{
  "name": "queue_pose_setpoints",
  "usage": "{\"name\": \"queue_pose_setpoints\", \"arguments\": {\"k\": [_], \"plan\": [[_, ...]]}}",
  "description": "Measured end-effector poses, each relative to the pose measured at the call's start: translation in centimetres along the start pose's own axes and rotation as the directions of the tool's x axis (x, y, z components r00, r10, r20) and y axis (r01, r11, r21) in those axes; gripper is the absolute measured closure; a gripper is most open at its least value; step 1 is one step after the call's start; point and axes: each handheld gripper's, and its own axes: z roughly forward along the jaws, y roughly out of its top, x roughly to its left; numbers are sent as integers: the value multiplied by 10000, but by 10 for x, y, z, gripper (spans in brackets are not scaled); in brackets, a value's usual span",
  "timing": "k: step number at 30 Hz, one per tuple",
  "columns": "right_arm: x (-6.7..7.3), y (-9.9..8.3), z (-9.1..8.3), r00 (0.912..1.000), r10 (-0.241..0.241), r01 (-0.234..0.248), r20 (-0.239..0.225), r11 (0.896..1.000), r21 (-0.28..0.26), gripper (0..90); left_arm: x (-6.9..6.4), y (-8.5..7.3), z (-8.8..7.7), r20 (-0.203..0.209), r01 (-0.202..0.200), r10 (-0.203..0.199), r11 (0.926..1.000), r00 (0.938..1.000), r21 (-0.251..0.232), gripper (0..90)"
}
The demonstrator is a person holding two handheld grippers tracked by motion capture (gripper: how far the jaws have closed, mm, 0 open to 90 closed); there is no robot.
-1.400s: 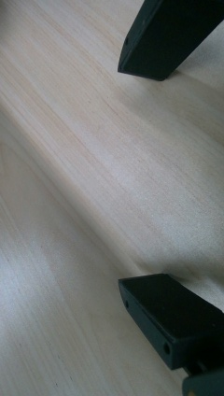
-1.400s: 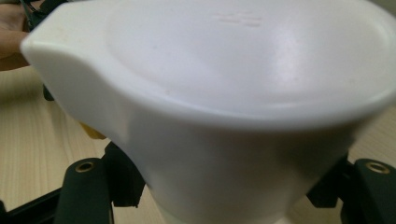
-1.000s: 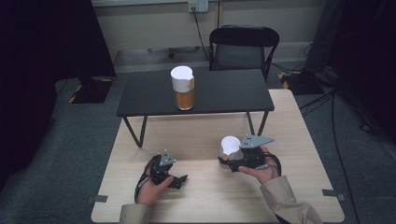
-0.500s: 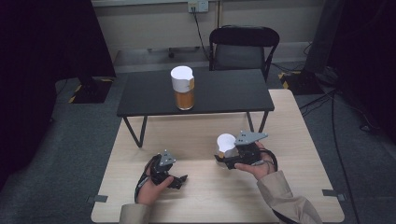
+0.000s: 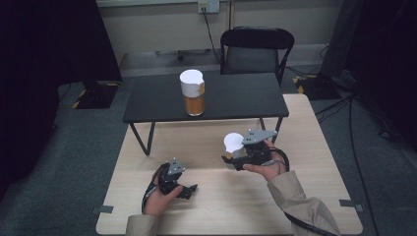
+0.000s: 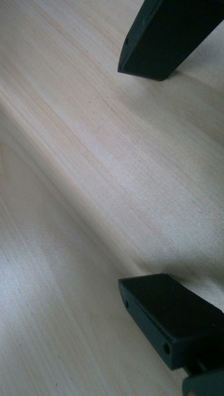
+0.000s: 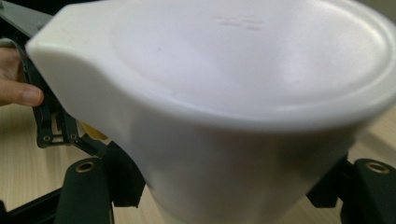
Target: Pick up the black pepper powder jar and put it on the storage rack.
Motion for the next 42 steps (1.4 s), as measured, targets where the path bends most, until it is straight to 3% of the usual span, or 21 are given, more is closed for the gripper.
{"name": "queue_pose_setpoints", "arguments": {"k": [5, 25, 42], "plan": [[-1, 9, 0, 9999, 64, -65, -131, 10000, -74, 304, 0, 0, 0, -1, 0, 0, 10000, 10000, -1, 0], [-7, 53, -11, 9999, -30, 33, 108, 9998, -216, 304, 0, 0, 0, -11, -34, 34, 10000, 10000, 2, 0], [-20, 81, -29, 9986, 326, -300, 408, 9976, -626, 304, 0, 0, 0, -14, -1, 1, 10000, 10000, -20, 0]]}}
